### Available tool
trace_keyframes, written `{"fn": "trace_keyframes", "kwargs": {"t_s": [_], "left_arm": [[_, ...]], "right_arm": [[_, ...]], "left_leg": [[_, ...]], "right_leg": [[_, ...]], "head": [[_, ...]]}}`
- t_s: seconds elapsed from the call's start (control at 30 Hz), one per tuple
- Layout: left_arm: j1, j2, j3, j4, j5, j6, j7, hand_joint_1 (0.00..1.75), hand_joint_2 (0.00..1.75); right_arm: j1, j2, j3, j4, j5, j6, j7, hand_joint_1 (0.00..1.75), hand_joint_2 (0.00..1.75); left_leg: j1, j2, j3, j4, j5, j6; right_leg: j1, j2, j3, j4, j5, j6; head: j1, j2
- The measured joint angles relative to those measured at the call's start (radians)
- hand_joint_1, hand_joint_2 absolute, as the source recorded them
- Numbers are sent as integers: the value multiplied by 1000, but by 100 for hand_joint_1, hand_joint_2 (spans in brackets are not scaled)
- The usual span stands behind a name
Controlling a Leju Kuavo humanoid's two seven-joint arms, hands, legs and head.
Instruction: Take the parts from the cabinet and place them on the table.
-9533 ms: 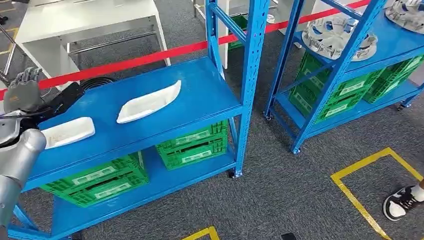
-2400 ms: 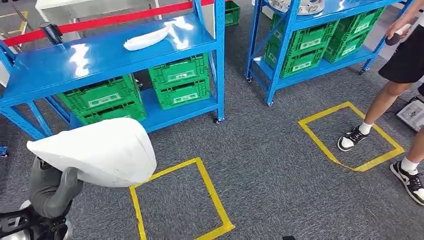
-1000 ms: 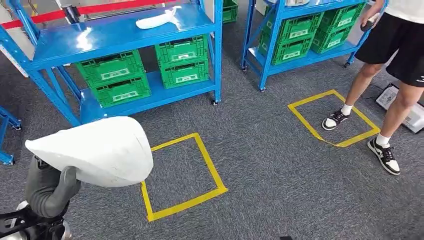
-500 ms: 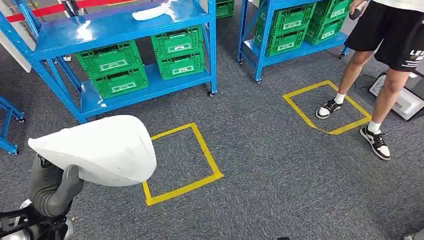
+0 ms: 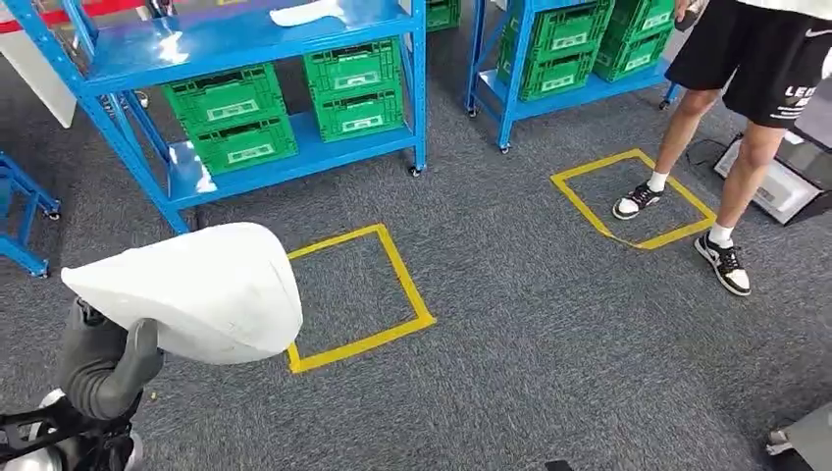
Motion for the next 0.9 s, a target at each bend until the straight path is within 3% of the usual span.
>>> {"fn": "trace_keyframes", "kwargs": {"t_s": [0.03, 0.1, 0.13, 0.17, 0.2, 0.23, 0.27, 0.3, 0.33, 0.37, 0.47, 0.5, 0.53, 0.6, 0.63, 0.67, 0.7, 0.73, 0.77, 0.8, 0.83, 0.87, 0.9], "left_arm": [[-1, -1, 0, 1, 0, 0, 2, 175, 175], [-1, -2, 0, 4, 0, 1, 6, 175, 175], [-1, -2, 0, 6, -7, 4, 6, 175, 175], [-1, -2, 0, 9, -14, 9, 7, 175, 175], [-1, -2, 0, 11, -19, 11, 7, 175, 175], [-1, -2, 0, 13, -19, 12, 7, 175, 175], [-2, -2, 0, 13, -19, 17, 11, 175, 175], [-4, -2, 0, 13, -19, 21, 15, 175, 175], [-5, -2, 0, 13, -19, 25, 18, 175, 175], [-8, -1, 3, 13, -18, 31, 17, 175, 175], [-7, -1, 12, 13, 10, 38, 11, 175, 175], [-6, -1, 17, 14, 21, 42, 11, 175, 175], [-6, -1, 21, 13, 23, 44, 11, 175, 175], [-4, 1, 28, 13, 20, 45, 6, 175, 175], [-1, 1, 31, 13, 19, 45, 6, 175, 175], [4, 1, 32, 13, 18, 47, 6, 175, 175], [6, 1, 32, 13, 11, 51, 6, 175, 175], [7, 1, 32, 13, 2, 54, 5, 175, 175], [6, 1, 32, 13, -5, 56, 3, 175, 175], [5, 1, 32, 12, -10, 58, 1, 175, 175], [3, 1, 32, 9, -14, 60, -1, 175, 175], [1, 1, 32, 7, -24, 60, -4, 175, 175], [1, 1, 32, 5, -32, 60, -10, 175, 175]], "right_arm": [[0, 0, 1, 0, 3, 0, 4, 0, 0], [1, 0, 1, 0, 3, 1, 5, 0, 0], [1, 0, 1, 0, 3, 2, -1, 0, 0], [0, 0, 1, 0, 4, 3, -8, 0, 0], [0, 0, 1, 0, 6, 3, -11, 0, 0], [0, 0, 2, 0, 8, 3, -11, 0, 0], [0, -1, 2, 0, 10, 3, -10, 0, 0], [-1, -1, 2, 0, 12, 3, -8, 0, 0], [-3, -1, 2, 0, 12, 3, -8, 0, 0], [-4, -1, 2, 0, 15, 5, -10, 0, 0], [-2, -1, 11, 0, 24, 1, -3, 0, 0], [0, 1, 11, 0, 24, 0, 0, 0, 0], [-1, 1, 11, 0, 24, 0, 3, 0, 0], [0, 0, 11, 0, 24, 2, 6, 0, 0], [0, 0, 11, 0, 24, 2, 10, 0, 0], [0, 0, 11, 0, 25, 3, 14, 0, 0], [1, 0, 11, 0, 24, 2, 16, 0, 0], [1, 0, 11, 0, 23, 2, 16, 0, 0], [1, 0, 11, 0, 20, 2, 14, 0, 0], [0, 0, 11, 0, 19, 2, 12, 0, 0], [0, 0, 11, 0, 19, 3, 10, 0, 0], [0, 0, 11, 0, 19, 3, 10, 0, 0], [0, 0, 11, 0, 21, 3, 11, 0, 0]], "left_leg": [[-1, 1, -16, 0, 14, 12], [-2, 1, -51, 2, 40, 16], [-3, 2, -69, 5, 53, 16], [-3, 3, -85, 10, 67, 15], [-3, 3, -107, 16, 80, 13], [-3, 4, -132, 25, 92, 10], [-2, 4, -154, 36, 101, 6], [-1, 3, -172, 47, 108, 2], [-4, 3, -184, 58, 112, -4], [-6, 3, -194, 66, 114, -9], [-5, 0, -197, 56, 138, -30], [-2, -2, -207, 63, 137, -35], [-1, -5, -219, 85, 98, -41], [4, -6, -256, 210, -16, -55], [6, -6, -277, 286, -52, -59], [7, -6, -287, 342, -59, -62], [9, -5, -278, 351, -42, -64], [9, -4, -248, 320, -15, -63], [9, 2, -192, 244, 14, -61], [9, 22, -122, 139, 37, -56], [5, 73, -63, 49, 29, -49], [-7, 77, -51, 32, 30, -36], [-9, 69, -63, 34, 37, -27]], "right_leg": [[1, 3, -17, 38, -69, 6], [0, 4, -51, 182, -200, 15], [0, 4, -64, 256, -233, 18], [0, 5, -67, 313, -230, 20], [0, 5, -53, 329, -198, 20], [0, 4, -18, 306, -148, 20], [0, 5, 36, 246, -118, 17], [0, 5, 102, 161, -120, 15], [1, 7, 174, 65, -166, 10], [6, 9, 207, -4, -202, -3], [10, 1, 192, -5, -192, -29], [3, -12, 181, -11, -179, -40], [3, -14, 173, -12, -171, -48], [3, -26, 152, -12, -154, -54], [4, -33, 143, -10, -147, -54], [4, -41, 132, -9, -140, -54], [5, -49, 124, -8, -135, -52], [4, -59, 118, -6, -131, -51], [4, -69, 114, -6, -128, -49], [4, -79, 114, -5, -126, -46], [7, -89, 121, -4, -124, -42], [10, -97, 118, -2, -120, -35], [10, -107, 121, -3, -117, -30]], "head": [[3, 0], [3, 0], [4, 0], [3, 0], [4, 0], [4, 0], [4, 0], [4, 0], [4, 0], [4, 0], [5, 0], [5, 0], [3, 0], [1, 0], [1, 0], [1, 0], [1, 0], [1, 0], [1, 0], [1, 0], [1, 0], [2, 0], [6, 0]]}}
